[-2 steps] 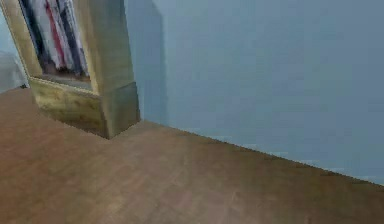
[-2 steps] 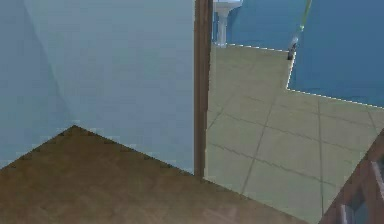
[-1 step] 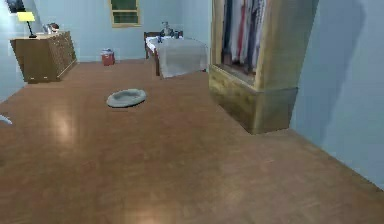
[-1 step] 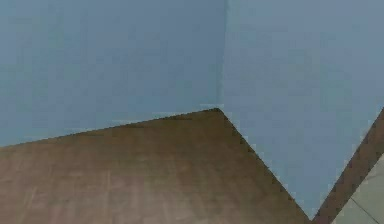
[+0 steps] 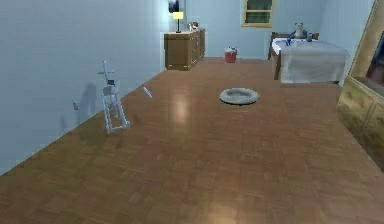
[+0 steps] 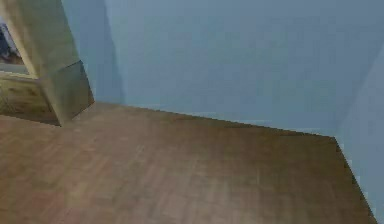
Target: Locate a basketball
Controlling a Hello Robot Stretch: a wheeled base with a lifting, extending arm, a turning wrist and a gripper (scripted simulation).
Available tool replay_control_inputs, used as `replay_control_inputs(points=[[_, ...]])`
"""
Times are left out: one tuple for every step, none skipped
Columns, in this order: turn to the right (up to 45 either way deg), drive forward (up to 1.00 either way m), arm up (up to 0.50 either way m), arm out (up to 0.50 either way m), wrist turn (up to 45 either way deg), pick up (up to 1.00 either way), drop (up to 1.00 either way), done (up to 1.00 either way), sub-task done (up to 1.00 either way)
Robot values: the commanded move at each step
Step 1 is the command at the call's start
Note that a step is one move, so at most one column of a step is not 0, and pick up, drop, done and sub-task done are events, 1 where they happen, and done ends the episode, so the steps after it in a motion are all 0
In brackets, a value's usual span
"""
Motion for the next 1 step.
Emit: replay_control_inputs(points=[[0.0,1.0,0.0,0.0,0.0,0.0,0.0,0.0,0.0]])
